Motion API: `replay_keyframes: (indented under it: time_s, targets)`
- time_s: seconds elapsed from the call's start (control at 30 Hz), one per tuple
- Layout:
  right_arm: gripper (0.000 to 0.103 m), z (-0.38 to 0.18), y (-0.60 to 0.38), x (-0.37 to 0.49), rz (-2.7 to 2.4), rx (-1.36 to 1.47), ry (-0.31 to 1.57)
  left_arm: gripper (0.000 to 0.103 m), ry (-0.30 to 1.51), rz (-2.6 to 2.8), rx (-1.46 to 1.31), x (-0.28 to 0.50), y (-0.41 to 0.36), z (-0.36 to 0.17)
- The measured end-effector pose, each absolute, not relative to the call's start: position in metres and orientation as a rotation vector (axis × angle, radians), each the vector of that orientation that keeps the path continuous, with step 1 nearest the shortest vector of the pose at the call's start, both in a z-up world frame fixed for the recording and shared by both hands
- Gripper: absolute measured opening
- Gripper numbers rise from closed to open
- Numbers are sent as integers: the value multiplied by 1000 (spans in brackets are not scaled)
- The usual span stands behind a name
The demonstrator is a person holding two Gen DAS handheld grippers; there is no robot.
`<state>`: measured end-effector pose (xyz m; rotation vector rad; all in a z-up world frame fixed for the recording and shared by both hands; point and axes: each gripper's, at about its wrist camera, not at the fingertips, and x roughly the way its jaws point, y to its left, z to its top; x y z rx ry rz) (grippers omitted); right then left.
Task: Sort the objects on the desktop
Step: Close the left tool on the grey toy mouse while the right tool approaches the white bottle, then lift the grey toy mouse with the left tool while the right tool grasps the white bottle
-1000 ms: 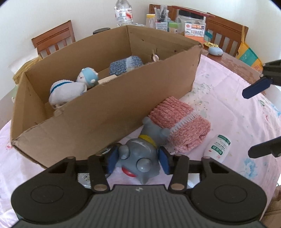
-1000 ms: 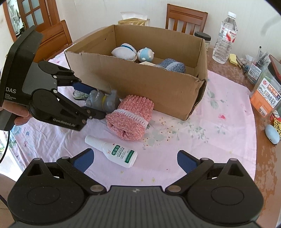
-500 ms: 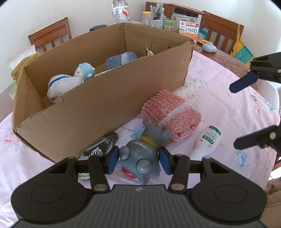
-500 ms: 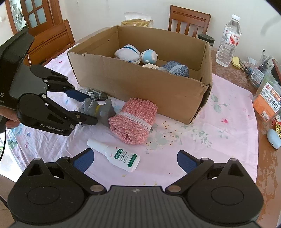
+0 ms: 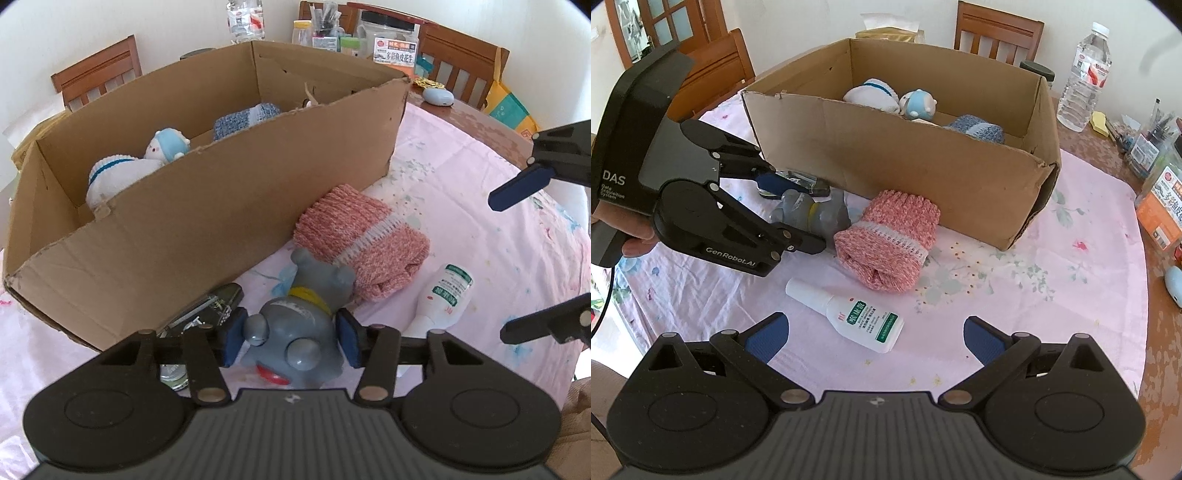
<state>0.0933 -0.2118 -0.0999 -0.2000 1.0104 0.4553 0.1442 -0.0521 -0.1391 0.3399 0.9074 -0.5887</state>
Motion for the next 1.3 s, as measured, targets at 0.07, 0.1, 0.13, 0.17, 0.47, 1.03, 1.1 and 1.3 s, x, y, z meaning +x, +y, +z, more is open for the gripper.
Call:
replay_keyframes:
  time_s: [0.07, 0.1, 0.13, 0.17, 0.47, 1.03, 1.1, 1.3]
  targets:
    - [103, -100, -213, 94, 451, -197, 1014, 51, 904, -589, 332, 144, -50, -137]
    - [103, -101, -213, 94, 449, -195, 1017, 51, 898, -586, 333, 142, -49, -134]
    - [103, -102, -213, 93, 448, -194, 1020, 50, 892, -585, 335, 142, -48, -133]
    - [103, -103, -213, 93, 446, -192, 1024, 50, 889, -586, 335, 141, -47, -131]
    - [102, -112, -199, 92, 471, -192, 1068, 51, 869, -585, 329, 134, -35, -118]
    - [103, -140, -178, 100, 433, -125, 1176, 51, 830, -625, 319, 129, -16, -101]
    - [103, -140, -174, 102, 427, -123, 1173, 51, 827, -631, 318, 130, -13, -99]
    - [103, -140, -164, 109, 404, -115, 1165, 51, 821, -640, 309, 133, -5, -96]
